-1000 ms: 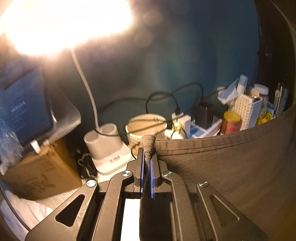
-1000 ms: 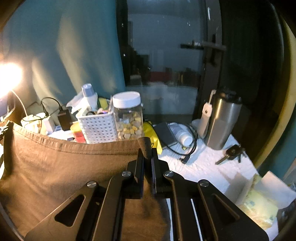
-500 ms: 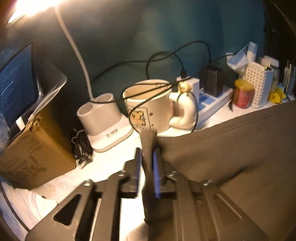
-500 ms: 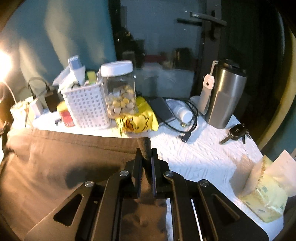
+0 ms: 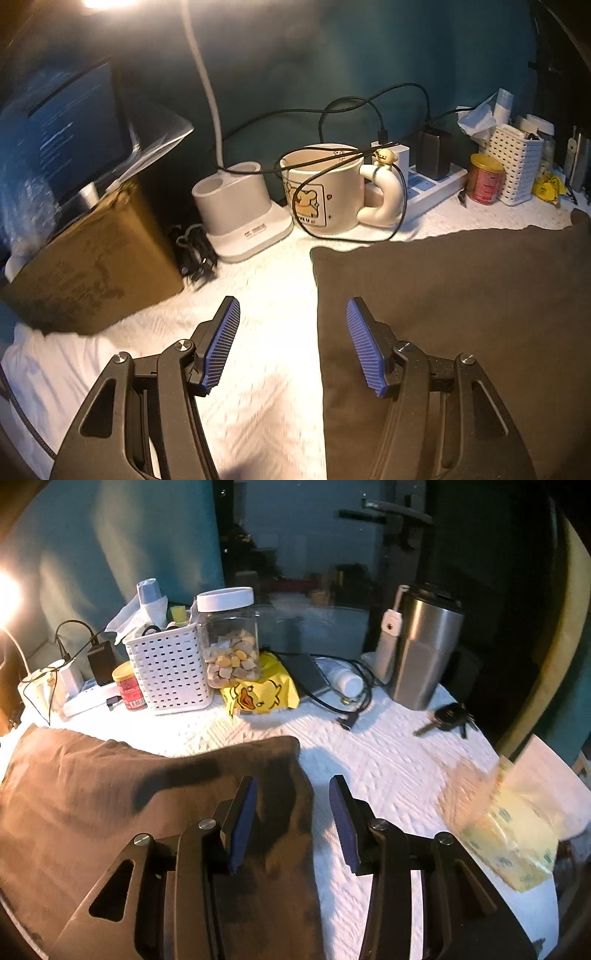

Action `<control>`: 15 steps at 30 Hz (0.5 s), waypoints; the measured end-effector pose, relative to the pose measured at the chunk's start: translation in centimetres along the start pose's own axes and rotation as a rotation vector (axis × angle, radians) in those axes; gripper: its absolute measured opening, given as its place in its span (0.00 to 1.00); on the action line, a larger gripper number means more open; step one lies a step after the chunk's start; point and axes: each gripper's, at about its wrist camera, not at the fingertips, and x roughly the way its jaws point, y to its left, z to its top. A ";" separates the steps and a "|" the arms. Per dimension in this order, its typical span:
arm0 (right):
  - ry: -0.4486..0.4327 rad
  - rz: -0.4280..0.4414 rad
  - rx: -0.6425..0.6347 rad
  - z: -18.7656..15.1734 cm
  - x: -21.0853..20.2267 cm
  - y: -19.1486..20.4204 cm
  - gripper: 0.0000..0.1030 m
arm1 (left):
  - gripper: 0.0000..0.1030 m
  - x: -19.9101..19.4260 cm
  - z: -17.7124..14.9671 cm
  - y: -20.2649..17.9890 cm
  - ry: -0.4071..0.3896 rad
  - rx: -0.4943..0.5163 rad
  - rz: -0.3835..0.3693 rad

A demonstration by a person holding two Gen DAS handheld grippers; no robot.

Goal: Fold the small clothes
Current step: 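Open both grippers and release the folded shirt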

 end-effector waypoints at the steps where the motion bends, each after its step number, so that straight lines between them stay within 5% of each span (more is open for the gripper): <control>1: 0.001 -0.002 0.005 -0.2 -0.3 -0.2 0.42 | 0.59 -0.4 -0.3 0.2 0.002 -0.013 -0.005; 15: 0.024 -0.016 0.087 -5.6 -5.1 -2.9 0.42 | 0.59 -4.6 -6.3 1.4 0.079 -0.125 -0.068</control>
